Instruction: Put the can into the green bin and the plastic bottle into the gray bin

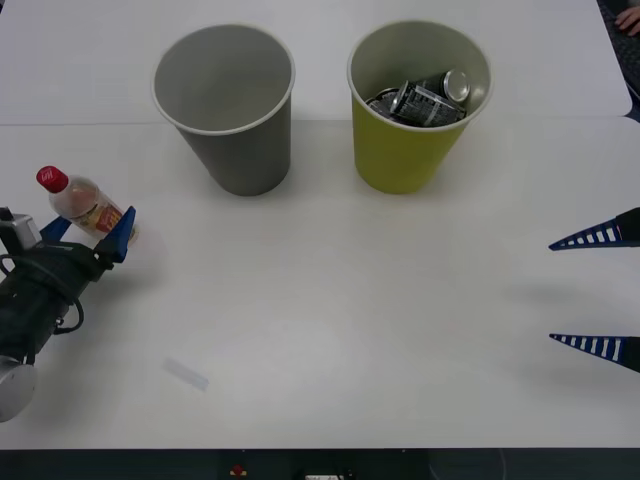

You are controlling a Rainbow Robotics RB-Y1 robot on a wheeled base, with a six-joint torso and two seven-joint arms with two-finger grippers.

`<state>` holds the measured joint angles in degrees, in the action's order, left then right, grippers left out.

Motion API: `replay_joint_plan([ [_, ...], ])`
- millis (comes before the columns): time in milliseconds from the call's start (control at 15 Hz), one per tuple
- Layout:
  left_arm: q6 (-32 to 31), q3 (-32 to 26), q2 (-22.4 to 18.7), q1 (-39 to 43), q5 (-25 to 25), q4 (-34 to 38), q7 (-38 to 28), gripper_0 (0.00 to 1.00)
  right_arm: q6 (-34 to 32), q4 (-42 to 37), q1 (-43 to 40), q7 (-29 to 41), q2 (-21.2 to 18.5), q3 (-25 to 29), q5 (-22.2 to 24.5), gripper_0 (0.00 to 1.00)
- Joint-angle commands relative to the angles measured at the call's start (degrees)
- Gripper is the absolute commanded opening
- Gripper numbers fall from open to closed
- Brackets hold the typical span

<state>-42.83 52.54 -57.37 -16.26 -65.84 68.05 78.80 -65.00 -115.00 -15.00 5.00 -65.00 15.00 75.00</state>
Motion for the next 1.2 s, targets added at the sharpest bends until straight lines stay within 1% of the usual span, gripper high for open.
replay_joint_plan([
  [67, 0.8, 0.2, 0.2, -1.0, -0.3, -0.2, 0.0, 1.0, 0.0, 0.0, 0.0, 0.0, 0.0, 0.0, 0.0, 1.0],
  [200, 1.3, 0.2, 0.2, -1.2, -0.3, -0.2, 0.0, 1.0, 0.0, 0.0, 0.0, 0.0, 0.0, 0.0, 0.0, 1.0],
  [267, 1.3, 0.2, 0.2, -1.2, -0.2, -0.2, 0.0, 0.85, 0.0, 0.0, 0.0, 0.0, 0.0, 0.0, 0.0, 1.0],
  [333, 1.3, 0.2, 0.2, -1.2, -0.1, -0.2, 0.0, 0.17, 0.0, 0.0, 0.0, 0.0, 0.0, 0.0, 0.0, 1.0],
  [400, 1.3, 0.2, 0.2, -1.2, 0.1, -0.2, 0.0, 0.0, 0.0, 0.0, 0.0, 0.0, 0.0, 0.0, 0.0, 1.0],
  [867, 1.3, 0.1, 0.1, -1.1, 0.7, 0.6, -0.1, 0.0, 0.0, 0.0, 0.0, 0.0, 0.0, 0.0, 0.0, 1.0],
  [1200, 1.3, 0.0, -2.0, -1.0, 3.3, 3.7, -1.7, 0.0, 0.0, 0.0, 0.0, 0.0, 0.0, 0.0, 0.0, 1.0],
])
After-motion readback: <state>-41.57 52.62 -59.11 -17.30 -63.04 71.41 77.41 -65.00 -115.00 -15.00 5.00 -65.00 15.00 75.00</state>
